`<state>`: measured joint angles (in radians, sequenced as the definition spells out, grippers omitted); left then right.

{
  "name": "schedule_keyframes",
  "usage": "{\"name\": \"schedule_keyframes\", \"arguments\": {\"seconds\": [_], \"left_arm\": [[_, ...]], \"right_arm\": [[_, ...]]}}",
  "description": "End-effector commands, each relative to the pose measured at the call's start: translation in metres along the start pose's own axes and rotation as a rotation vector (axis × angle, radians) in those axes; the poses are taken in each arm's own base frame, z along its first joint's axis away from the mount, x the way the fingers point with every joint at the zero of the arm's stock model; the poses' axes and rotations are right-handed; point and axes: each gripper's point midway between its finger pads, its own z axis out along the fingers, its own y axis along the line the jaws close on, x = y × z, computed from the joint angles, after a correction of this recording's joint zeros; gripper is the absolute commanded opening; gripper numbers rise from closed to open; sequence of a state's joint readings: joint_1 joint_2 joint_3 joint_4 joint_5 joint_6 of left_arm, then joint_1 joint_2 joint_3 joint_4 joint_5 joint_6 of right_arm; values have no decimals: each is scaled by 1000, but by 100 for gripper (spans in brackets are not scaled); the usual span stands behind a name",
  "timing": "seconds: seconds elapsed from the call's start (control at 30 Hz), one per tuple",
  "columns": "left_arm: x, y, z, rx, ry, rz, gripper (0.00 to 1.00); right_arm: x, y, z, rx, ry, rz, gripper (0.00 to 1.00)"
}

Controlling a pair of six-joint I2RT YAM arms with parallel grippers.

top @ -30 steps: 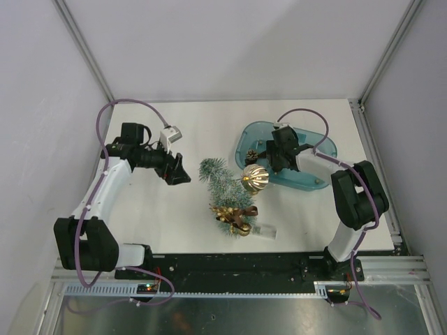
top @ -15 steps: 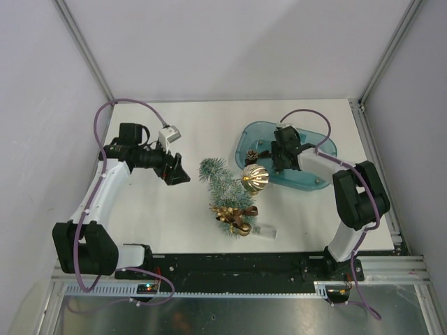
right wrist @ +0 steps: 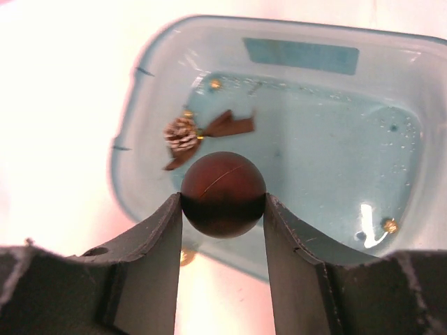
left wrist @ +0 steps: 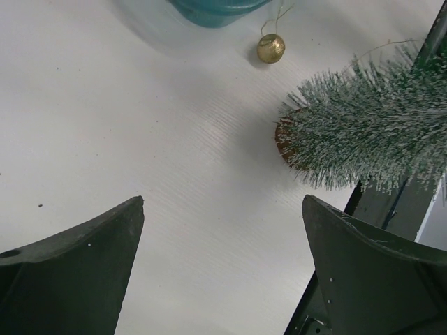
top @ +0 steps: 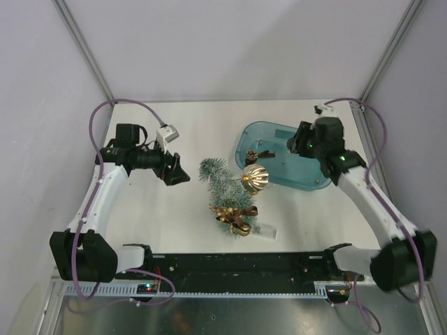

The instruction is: Decorate the small christmas tree

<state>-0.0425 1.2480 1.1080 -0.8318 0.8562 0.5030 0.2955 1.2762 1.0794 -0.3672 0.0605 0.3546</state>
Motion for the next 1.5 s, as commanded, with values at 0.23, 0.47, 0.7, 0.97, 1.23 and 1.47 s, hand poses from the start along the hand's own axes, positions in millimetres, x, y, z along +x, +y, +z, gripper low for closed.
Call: {"name": "schedule_keyframes", "arguments": {"seconds": [0.23,0.47,0.7,0.97,1.23,1.47], "left_arm": [[-15,-23,-12,38,-81,9,100],[-7,-31,-10,68,-83,-19,100],[4,-34,-6,83,-73,-23,100],[2,-35,-6,95,-78,-17,100],[-1,-35,-6,101,-83,-9,99],[-1,-33,-6,100,-80,-7,99]], "right_arm": [[67,24,-128,-241,85,272,37],[79,44,-174,-404,81,346,36],[85,72,-178,-568,92,420,35],[91,107,-175,-674,124,436,34],[102,111,-161,-651,163,473,34],[105,111,-151,-670,199,496,33]]}}
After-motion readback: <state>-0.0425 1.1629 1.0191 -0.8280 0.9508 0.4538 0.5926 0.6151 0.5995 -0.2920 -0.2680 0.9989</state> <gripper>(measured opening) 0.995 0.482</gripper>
